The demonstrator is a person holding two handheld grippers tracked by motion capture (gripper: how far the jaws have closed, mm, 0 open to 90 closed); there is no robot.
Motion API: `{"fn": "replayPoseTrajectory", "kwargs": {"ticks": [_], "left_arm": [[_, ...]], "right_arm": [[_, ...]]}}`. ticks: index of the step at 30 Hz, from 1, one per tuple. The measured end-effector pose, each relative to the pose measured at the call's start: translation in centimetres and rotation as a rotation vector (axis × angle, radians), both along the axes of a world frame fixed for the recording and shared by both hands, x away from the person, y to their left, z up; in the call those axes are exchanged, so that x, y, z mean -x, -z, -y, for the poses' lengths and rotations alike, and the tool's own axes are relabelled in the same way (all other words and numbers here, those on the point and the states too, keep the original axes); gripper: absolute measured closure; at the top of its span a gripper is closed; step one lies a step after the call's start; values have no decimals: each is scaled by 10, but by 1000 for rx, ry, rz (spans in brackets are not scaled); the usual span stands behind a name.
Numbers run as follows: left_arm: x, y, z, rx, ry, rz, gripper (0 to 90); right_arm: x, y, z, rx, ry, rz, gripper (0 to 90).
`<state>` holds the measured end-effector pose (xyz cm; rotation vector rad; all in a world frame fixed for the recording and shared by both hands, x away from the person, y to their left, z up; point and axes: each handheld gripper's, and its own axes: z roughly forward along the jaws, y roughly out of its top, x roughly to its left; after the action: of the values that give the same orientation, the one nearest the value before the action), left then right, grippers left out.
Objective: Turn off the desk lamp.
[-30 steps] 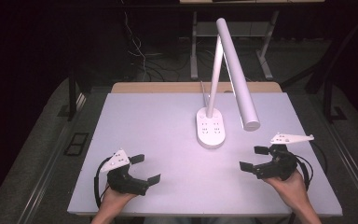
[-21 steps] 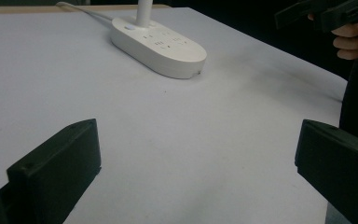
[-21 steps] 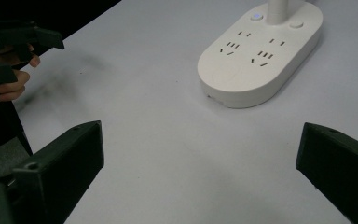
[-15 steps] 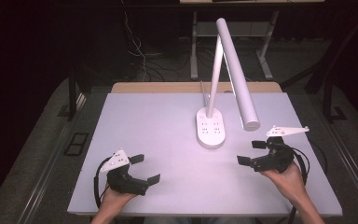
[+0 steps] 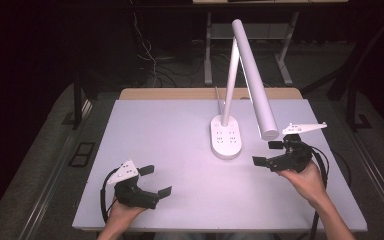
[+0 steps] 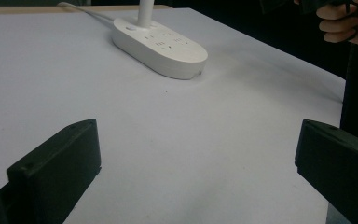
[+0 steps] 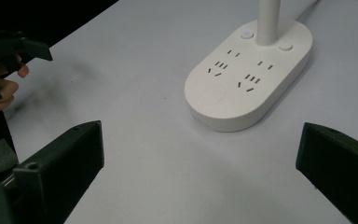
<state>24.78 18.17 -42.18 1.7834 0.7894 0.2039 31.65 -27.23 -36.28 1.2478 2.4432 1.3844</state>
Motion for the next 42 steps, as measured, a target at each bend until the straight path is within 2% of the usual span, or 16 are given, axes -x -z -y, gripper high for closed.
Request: {"fn": "replayPoseTrajectory", "kwargs": {"ticks": [2, 13, 24, 26, 33, 37, 40, 41, 42], "left_arm": [[0, 0, 0, -1, 1, 1, 0], [1, -1, -1, 8, 0, 1, 0], [1, -1, -1, 10, 1, 2, 0], [0, -1, -2, 10, -1, 2, 0], [0, -1, -2, 10, -1, 3, 0], [0, -1, -2, 12, -3, 1, 0], [-1, -1, -2, 11, -1, 2, 0], [-1, -1, -2, 11, -1, 3, 0], [-1, -1, -2, 14, -2, 3, 0]], "right_arm": [[-8, -4, -1, 8, -2, 13, 9], [-34, -10, -10, 31, -12, 0, 9], [-58, 0, -11, 36, 1, -34, 9], [-62, 1, -11, 37, 0, -24, 9], [-76, 2, -14, 42, 5, -31, 9], [-83, 2, -16, 21, 8, -26, 9], [-90, 4, -19, 32, 11, -32, 9], [-92, 4, -20, 37, 10, -34, 30], [-94, 4, -20, 31, 2, -37, 109]]}}
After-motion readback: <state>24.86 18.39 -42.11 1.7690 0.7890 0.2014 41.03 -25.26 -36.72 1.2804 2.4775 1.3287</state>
